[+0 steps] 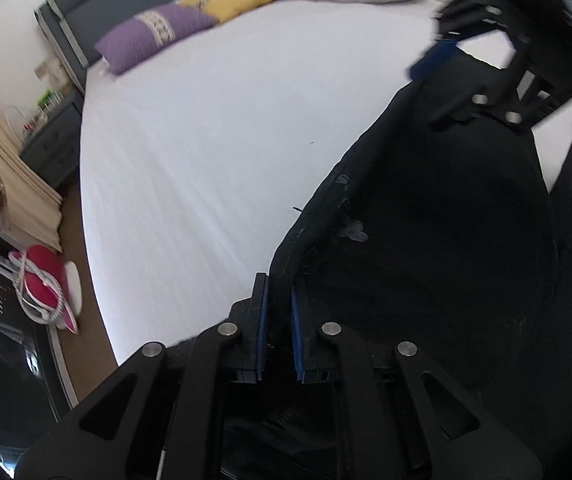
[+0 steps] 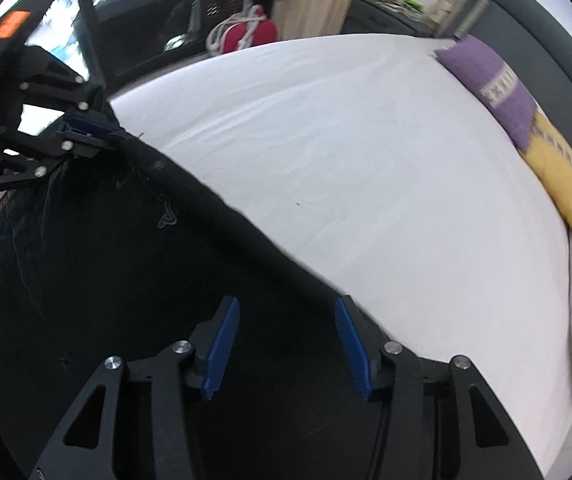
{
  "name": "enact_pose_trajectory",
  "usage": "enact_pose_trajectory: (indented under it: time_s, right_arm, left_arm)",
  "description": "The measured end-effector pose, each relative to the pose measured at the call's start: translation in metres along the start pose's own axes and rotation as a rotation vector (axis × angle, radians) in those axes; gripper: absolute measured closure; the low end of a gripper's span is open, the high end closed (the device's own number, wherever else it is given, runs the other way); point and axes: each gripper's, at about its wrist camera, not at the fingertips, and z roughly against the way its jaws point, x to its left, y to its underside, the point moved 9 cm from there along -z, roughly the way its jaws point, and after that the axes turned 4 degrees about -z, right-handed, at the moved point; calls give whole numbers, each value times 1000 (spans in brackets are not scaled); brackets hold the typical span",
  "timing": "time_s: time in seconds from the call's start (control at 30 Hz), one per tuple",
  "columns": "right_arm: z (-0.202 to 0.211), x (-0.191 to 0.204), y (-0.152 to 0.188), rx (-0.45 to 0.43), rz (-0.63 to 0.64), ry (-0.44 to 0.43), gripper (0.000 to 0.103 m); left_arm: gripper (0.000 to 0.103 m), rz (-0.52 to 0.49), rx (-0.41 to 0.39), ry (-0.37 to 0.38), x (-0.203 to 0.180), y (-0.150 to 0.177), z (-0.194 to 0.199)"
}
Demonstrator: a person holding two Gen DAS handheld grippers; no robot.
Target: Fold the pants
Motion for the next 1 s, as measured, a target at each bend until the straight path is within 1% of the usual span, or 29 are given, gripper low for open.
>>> enact_pose_trajectory:
  time_s: [0.07, 0.1, 0.13, 0.17, 0.2, 0.23, 0.27, 0.3, 0.33, 0.4, 0.47, 0.53, 0.6, 0.67, 0.87, 0.9, 1.0]
  right_arm:
    - [-6, 7, -4, 15, 36, -7, 53]
    - [-11, 11, -5, 33, 54, -19, 60]
    - [-15, 14, -6, 48, 68, -25, 66]
    - [-19, 15, -7, 64, 78, -27, 69]
    - [-24, 16, -7, 80, 86, -31, 75]
    - [-26, 17, -8, 87, 88, -34, 79]
    - [-28, 17, -10, 91, 86, -34, 79]
    - [-29, 17, -11, 93, 75, -43, 82]
    - [-29, 17, -12, 95, 65, -57, 87]
    - [-27, 17, -11, 99, 48, -82, 93]
    - [-22, 14, -10, 80, 1, -110, 95]
    - [-14, 12, -8, 46, -90, -148, 96]
    - [-7, 10, -5, 16, -165, -175, 96]
    - [0, 15, 0, -11, -214, -197, 97]
    - [22, 43, 14, -83, -296, -276, 99]
    - [28, 55, 22, -93, -302, -286, 99]
    - [35, 80, 40, -92, -280, -273, 99]
  left_arm:
    - [94, -3, -33, -12, -7, -4, 13]
    - [94, -2, -44, -18, 0, -7, 14]
    - [94, 2, -55, -21, -7, -9, 15]
    - [94, 9, -63, -20, -8, -10, 20]
    - [94, 21, -73, -16, -20, 1, 21]
    - [94, 28, -79, -14, -18, 0, 25]
    - [94, 33, -85, -14, -13, 5, 24]
    - [94, 35, -87, -15, -11, 7, 28]
    - [94, 37, -89, -16, -13, 8, 32]
    - [94, 47, -93, -12, -14, 10, 35]
    - [94, 65, -97, -3, -12, 15, 36]
    - [94, 81, -102, 12, -7, 15, 36]
    - [94, 93, -111, 23, -6, 18, 40]
    - [94, 99, -116, 24, -11, 23, 46]
    - [94, 149, -119, 53, -27, 51, 78]
    - [94, 148, -116, 59, -33, 59, 84]
    - [94, 132, -99, 81, -51, 76, 95]
